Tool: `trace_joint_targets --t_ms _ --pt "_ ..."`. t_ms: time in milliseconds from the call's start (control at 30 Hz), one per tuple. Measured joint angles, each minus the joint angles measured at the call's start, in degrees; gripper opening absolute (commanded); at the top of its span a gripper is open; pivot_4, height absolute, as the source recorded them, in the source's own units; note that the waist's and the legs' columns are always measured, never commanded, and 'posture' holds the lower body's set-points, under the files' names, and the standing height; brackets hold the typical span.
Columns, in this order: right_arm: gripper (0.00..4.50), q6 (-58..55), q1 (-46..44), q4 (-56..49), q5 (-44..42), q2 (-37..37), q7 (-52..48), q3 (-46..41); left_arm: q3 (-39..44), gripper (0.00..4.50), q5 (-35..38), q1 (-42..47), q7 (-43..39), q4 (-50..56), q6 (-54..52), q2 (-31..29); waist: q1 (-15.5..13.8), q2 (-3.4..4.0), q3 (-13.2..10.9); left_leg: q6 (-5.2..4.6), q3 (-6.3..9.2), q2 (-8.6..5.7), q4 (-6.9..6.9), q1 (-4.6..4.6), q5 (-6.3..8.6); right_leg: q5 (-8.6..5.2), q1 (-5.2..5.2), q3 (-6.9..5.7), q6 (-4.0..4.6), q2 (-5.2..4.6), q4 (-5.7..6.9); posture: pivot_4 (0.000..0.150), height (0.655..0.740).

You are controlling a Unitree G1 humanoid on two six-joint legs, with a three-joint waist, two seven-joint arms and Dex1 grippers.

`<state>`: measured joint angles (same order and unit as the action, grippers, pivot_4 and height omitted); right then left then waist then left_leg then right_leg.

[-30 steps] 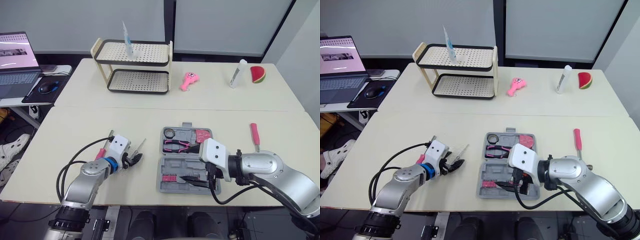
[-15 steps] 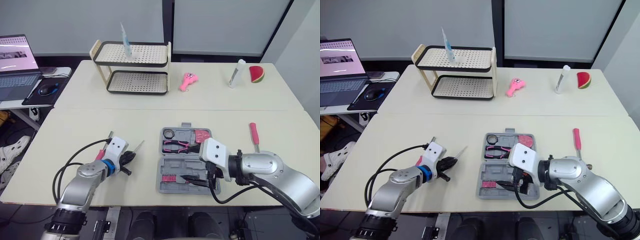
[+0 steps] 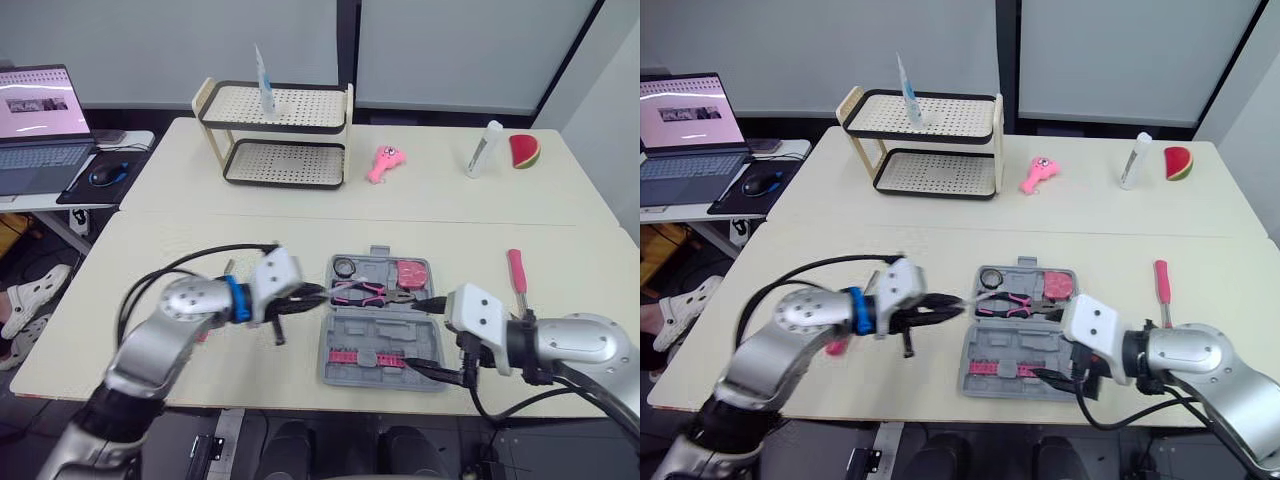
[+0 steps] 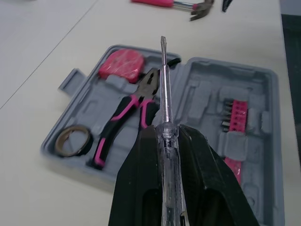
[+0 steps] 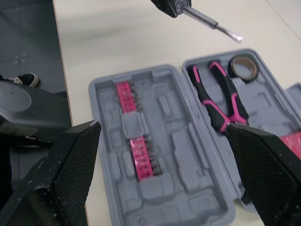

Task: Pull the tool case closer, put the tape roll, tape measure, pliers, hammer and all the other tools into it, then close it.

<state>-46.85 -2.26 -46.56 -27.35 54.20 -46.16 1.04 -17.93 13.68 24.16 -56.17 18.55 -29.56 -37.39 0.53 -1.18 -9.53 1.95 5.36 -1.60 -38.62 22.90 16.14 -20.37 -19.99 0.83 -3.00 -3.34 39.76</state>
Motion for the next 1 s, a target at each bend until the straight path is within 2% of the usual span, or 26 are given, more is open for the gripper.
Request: trace_joint_targets --t_ms 233,400,700,1000 --pt "4.50 -1.96 1.21 0.03 0.25 1.10 1.37 0.38 -11.08 0.22 -7.24 5.88 -0.63 -6.31 -1.53 4.81 0.92 -0.01 0.00 -0.01 0.01 0.05 0.00 0.02 0.00 0.00 -0.01 0.00 0.00 0.07 0.02 0.150 0.7290" --pt "4.50 -1.97 0.98 0.04 0.99 1.11 1.77 0.91 -15.48 0.22 -11.82 7.47 0.42 -11.57 -0.23 8.49 0.91 -0.02 -0.01 -0.01 0.02 0.06 -0.01 0.02 0.00 0.00 -0.01 0.00 0.00 0.08 0.02 0.150 0.7290" --pt "4.50 -2.03 1.03 0.03 1.37 1.11 1.87 0.97 -17.79 0.22 -17.49 8.65 0.42 -18.57 5.08 11.41 0.86 -0.02 -0.01 -0.01 0.02 0.05 -0.03 0.02 0.00 0.00 0.00 -0.01 0.00 0.06 0.00 0.150 0.7290" --pt "4.50 -2.31 1.11 0.02 1.36 1.11 2.33 0.96 -17.76 0.22 -19.69 8.71 0.42 -21.44 7.36 13.22 0.84 -0.02 -0.01 -0.01 0.03 0.05 -0.04 0.03 0.00 0.00 0.00 0.00 0.00 0.06 0.01 0.150 0.7290"
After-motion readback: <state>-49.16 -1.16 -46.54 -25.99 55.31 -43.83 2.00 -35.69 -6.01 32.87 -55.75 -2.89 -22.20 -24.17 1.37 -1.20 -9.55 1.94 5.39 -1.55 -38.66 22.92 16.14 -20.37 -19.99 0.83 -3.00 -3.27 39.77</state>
